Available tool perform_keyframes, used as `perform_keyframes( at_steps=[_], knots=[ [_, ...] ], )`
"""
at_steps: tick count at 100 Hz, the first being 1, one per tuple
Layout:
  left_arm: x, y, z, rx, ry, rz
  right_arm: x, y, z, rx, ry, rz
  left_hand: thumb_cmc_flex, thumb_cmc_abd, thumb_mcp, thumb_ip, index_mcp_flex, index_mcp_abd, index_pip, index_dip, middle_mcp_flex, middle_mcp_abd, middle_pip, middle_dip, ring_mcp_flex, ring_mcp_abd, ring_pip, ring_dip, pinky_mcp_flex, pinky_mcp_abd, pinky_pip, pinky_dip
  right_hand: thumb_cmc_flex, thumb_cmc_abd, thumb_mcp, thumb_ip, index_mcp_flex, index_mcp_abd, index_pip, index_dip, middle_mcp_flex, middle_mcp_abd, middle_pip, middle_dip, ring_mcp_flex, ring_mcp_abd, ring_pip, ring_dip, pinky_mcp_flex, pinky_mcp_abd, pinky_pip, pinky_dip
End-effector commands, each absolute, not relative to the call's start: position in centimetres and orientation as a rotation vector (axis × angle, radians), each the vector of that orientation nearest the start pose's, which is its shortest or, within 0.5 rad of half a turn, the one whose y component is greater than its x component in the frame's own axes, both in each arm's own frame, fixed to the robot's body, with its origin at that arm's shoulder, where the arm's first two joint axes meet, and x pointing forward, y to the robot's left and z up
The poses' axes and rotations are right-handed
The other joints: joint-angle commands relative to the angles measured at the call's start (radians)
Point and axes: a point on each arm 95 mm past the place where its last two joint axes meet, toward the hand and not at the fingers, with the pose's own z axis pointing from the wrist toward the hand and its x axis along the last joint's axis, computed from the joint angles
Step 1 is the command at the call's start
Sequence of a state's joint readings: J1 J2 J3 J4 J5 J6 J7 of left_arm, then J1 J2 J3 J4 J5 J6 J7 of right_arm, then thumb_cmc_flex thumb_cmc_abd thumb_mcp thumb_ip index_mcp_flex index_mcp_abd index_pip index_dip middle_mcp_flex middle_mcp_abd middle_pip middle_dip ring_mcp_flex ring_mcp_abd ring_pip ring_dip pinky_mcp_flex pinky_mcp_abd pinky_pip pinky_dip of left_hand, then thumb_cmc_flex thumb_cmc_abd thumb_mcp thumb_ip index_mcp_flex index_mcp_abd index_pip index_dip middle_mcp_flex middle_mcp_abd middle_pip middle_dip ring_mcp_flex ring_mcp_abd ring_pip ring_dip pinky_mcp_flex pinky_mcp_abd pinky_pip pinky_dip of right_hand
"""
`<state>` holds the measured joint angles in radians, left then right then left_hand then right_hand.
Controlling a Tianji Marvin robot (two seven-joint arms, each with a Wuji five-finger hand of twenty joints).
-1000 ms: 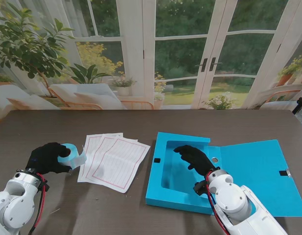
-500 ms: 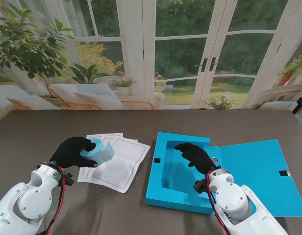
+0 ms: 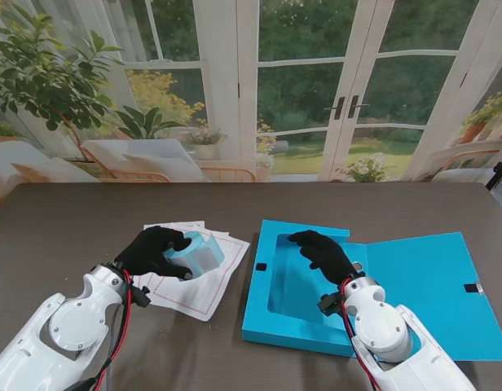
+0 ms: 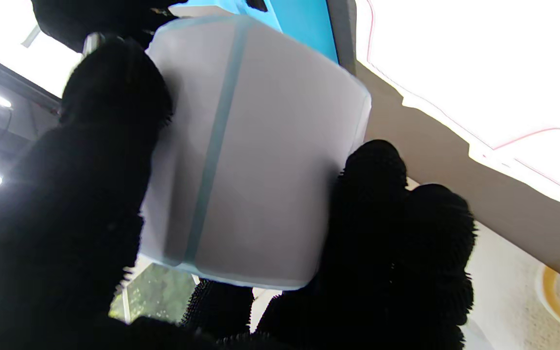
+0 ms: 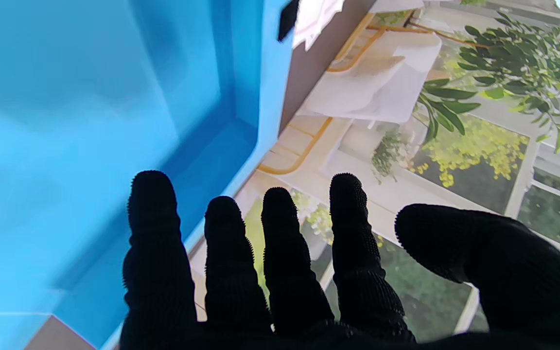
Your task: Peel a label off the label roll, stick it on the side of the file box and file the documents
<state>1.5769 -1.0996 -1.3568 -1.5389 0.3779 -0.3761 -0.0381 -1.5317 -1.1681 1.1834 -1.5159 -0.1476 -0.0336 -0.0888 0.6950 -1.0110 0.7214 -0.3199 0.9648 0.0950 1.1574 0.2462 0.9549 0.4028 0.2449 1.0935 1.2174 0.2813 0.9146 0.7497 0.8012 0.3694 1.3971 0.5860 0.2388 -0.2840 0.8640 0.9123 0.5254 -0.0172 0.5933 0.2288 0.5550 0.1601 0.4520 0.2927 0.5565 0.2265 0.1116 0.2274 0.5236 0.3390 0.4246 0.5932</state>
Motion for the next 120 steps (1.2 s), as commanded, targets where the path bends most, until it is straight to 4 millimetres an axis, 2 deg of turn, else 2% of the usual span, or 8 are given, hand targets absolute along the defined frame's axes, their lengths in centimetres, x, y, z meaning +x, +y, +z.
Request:
perform_keyframes(
  at_steps=[1, 18, 35, 42, 44, 51, 73, 120],
  knots=[
    [40.8, 2.7, -29.6, -1.546, 1.215, -2.13, 41.3, 2.6, -33.3, -2.199, -0.965, -2.286, 0.222, 0.151, 0.303, 0.117, 0.011, 0.053, 0.092, 0.038, 0.36, -0.186, 0.19, 0.057, 0.038, -0.04, 0.025, 0.017, -0.022, -0.01, 0.015, 0.012, 0.039, -0.03, -0.008, 0.042, 0.023, 0.005, 0.024, -0.005, 0.035, 0.012, 0.013, -0.003, 0.047, 0.008, 0.017, 0.02, -0.34, 0.01, 0.004, 0.038],
    [41.0, 1.5, -29.1, -1.617, 1.226, -2.107, 42.4, 3.9, -31.8, -2.112, -0.964, -2.449, 0.22, 0.149, 0.3, 0.114, 0.011, 0.053, 0.092, 0.04, 0.365, -0.183, 0.188, 0.055, 0.043, -0.041, 0.034, 0.022, -0.013, 0.003, 0.02, 0.016, 0.099, -0.126, 0.029, 0.104, 0.051, 0.039, 0.093, 0.039, 0.092, 0.023, 0.087, 0.038, 0.138, 0.029, 0.129, 0.081, -0.254, 0.043, 0.081, 0.072],
    [41.1, 0.4, -29.1, -1.694, 1.19, -2.11, 43.4, 5.5, -30.9, -2.031, -1.001, -2.56, 0.218, 0.138, 0.308, 0.108, 0.015, 0.059, 0.092, 0.039, 0.374, -0.178, 0.189, 0.048, 0.044, -0.037, 0.056, 0.025, -0.001, 0.023, 0.028, 0.02, 0.156, -0.232, 0.073, 0.166, 0.109, 0.071, 0.177, 0.084, 0.155, 0.031, 0.189, 0.118, 0.216, 0.034, 0.349, 0.177, -0.186, 0.057, 0.232, 0.082],
    [41.1, 0.2, -29.0, -1.705, 1.194, -2.095, 43.6, 6.0, -30.7, -2.008, -1.038, -2.576, 0.217, 0.138, 0.31, 0.106, 0.016, 0.06, 0.091, 0.038, 0.375, -0.176, 0.19, 0.047, 0.044, -0.037, 0.06, 0.023, 0.0, 0.027, 0.03, 0.021, 0.156, -0.246, 0.073, 0.169, 0.112, 0.071, 0.187, 0.089, 0.159, 0.027, 0.199, 0.131, 0.226, 0.03, 0.403, 0.195, -0.185, 0.053, 0.302, 0.071],
    [41.1, 0.2, -29.0, -1.705, 1.197, -2.09, 43.6, 6.1, -30.6, -2.004, -1.046, -2.579, 0.216, 0.138, 0.31, 0.105, 0.016, 0.058, 0.092, 0.039, 0.375, -0.178, 0.19, 0.047, 0.045, -0.036, 0.061, 0.023, 0.001, 0.027, 0.031, 0.021, 0.153, -0.246, 0.073, 0.164, 0.11, 0.07, 0.187, 0.09, 0.161, 0.025, 0.197, 0.135, 0.224, 0.029, 0.414, 0.19, -0.196, 0.052, 0.35, 0.021],
    [41.1, 0.1, -29.0, -1.706, 1.203, -2.079, 43.6, 6.4, -30.4, -1.999, -1.057, -2.583, 0.216, 0.139, 0.312, 0.105, 0.014, 0.061, 0.092, 0.039, 0.374, -0.178, 0.19, 0.047, 0.044, -0.037, 0.063, 0.022, -0.001, 0.029, 0.033, 0.022, 0.145, -0.24, 0.067, 0.156, 0.107, 0.069, 0.186, 0.088, 0.16, 0.026, 0.194, 0.134, 0.217, 0.03, 0.418, 0.188, -0.223, 0.048, 0.408, -0.003],
    [40.9, 0.0, -28.8, -1.723, 1.21, -2.056, 43.1, 6.7, -30.0, -1.992, -1.074, -2.583, 0.215, 0.135, 0.314, 0.101, 0.016, 0.061, 0.093, 0.039, 0.377, -0.175, 0.193, 0.046, 0.046, -0.035, 0.08, 0.024, 0.003, 0.038, 0.046, 0.026, 0.145, -0.255, 0.069, 0.155, 0.126, 0.065, 0.179, 0.082, 0.158, 0.031, 0.183, 0.128, 0.21, 0.037, 0.398, 0.178, -0.257, 0.045, 0.443, -0.027],
    [41.0, -1.2, -28.9, -1.882, 1.153, -1.991, 41.7, 9.6, -28.6, -1.791, -1.203, -2.597, 0.212, 0.114, 0.333, 0.092, 0.027, 0.073, 0.096, 0.035, 0.391, -0.164, 0.206, 0.036, 0.049, -0.028, 0.133, 0.023, 0.028, 0.063, 0.079, 0.03, 0.198, -0.424, 0.128, 0.206, 0.23, 0.006, 0.201, 0.13, 0.169, 0.002, 0.267, 0.223, 0.241, -0.006, 0.537, 0.257, -0.234, 0.022, 0.551, -0.063]
  ],
)
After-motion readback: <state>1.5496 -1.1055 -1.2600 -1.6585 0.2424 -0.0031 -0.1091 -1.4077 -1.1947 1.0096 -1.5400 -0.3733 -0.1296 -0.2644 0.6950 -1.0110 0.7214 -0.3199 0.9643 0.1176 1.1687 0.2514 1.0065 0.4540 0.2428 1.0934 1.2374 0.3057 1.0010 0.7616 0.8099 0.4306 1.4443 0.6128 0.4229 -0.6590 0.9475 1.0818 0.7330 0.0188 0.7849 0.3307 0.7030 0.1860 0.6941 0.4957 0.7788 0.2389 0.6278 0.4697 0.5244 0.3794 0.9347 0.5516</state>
